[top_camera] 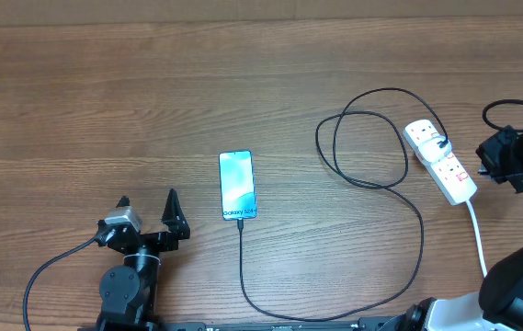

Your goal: Plug charger to phone and switch on socket

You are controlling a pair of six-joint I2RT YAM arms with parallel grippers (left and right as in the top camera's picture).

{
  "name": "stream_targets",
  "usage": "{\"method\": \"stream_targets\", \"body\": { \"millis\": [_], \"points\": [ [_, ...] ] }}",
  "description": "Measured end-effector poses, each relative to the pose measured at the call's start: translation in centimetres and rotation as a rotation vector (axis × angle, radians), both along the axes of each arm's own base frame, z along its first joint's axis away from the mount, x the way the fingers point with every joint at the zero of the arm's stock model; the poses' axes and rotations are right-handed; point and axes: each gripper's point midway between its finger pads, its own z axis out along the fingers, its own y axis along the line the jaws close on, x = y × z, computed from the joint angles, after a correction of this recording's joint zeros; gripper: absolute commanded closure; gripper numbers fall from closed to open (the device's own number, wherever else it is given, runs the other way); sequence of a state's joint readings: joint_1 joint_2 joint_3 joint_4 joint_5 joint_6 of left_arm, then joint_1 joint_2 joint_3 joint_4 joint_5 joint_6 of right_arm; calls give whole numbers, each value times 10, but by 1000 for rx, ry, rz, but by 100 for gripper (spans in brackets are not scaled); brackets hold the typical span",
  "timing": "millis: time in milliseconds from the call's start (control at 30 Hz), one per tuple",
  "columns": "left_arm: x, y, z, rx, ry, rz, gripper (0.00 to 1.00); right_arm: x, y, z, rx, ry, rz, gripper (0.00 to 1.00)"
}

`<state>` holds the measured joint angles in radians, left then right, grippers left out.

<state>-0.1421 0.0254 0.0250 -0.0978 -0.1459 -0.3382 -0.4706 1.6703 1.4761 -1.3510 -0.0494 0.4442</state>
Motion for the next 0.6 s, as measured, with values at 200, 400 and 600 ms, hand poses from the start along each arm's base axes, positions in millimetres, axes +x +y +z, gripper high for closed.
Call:
{"method": "stream_targets", "body": {
  "millis": [200, 400, 600],
  "points": [
    [0, 0, 0, 0, 0, 0, 0, 5, 1, -19, 38, 42, 13, 96],
    [0, 0, 0, 0, 0, 0, 1, 12, 3, -44, 93, 76, 32, 96],
    [0, 0, 0, 0, 0, 0, 0, 24, 3, -58, 119, 58, 55, 96]
  ]
}}
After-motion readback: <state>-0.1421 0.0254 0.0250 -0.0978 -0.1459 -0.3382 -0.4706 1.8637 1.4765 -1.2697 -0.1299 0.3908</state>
